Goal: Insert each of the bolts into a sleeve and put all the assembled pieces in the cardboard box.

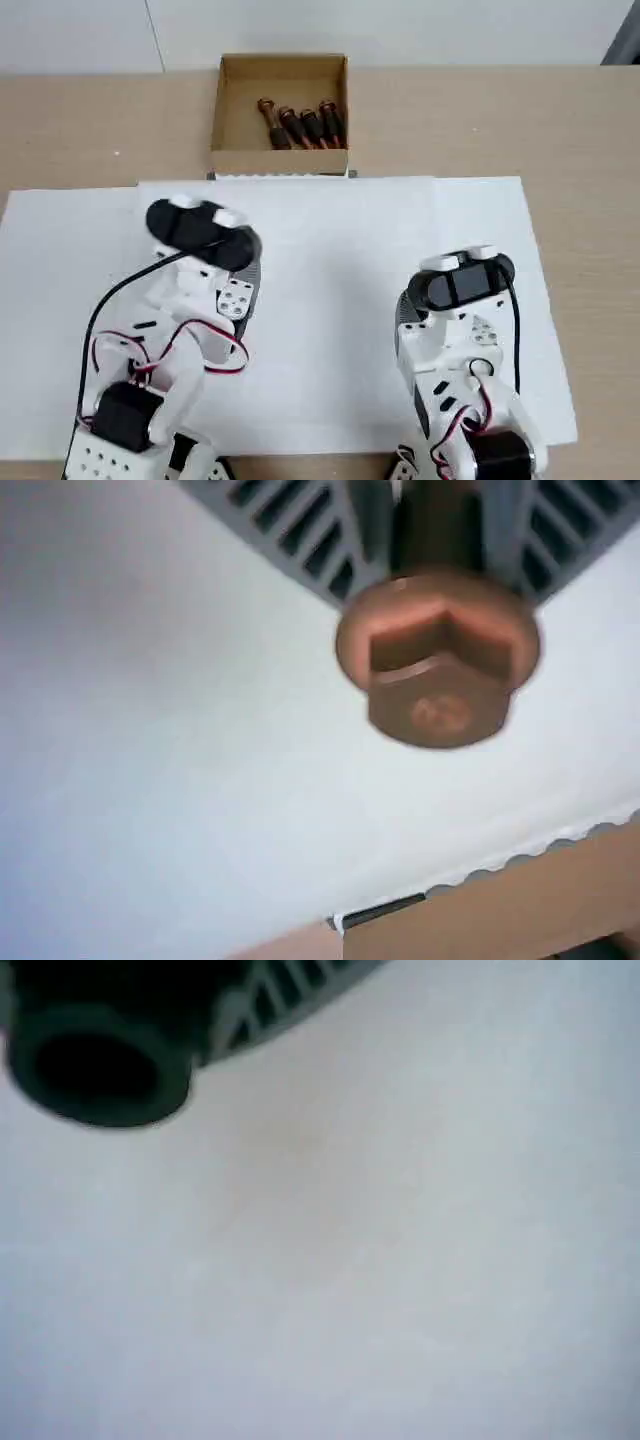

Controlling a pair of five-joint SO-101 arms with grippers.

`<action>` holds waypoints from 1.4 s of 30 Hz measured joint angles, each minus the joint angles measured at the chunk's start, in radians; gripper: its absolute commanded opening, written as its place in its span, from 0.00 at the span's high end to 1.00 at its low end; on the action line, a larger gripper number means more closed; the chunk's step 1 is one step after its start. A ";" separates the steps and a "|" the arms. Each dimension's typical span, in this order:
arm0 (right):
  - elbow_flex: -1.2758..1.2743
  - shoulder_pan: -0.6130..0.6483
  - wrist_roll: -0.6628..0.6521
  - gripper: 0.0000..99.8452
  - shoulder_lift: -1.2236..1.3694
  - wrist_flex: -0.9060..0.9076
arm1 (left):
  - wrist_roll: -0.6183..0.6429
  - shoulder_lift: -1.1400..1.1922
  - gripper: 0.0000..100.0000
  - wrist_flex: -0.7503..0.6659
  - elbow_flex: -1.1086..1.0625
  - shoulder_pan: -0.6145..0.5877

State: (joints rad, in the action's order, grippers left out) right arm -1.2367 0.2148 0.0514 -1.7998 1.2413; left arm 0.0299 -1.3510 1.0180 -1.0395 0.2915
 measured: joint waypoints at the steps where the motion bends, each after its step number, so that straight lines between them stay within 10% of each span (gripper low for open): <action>1: -0.017 0.002 0.000 1.00 0.000 -0.023 | 0.031 -0.015 0.99 0.000 -0.015 0.000; 18: -0.354 0.321 -0.112 1.00 0.000 -0.474 | 0.361 -0.287 0.99 -0.167 -0.336 0.000; 42: -0.430 0.546 -0.272 1.00 0.000 -0.629 | 0.611 -0.453 0.99 -0.169 -0.350 0.112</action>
State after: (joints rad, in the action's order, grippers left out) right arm -1.6663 0.7610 -0.2202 -1.7998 0.6122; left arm 0.6406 -1.8036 0.8493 -1.3894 0.4035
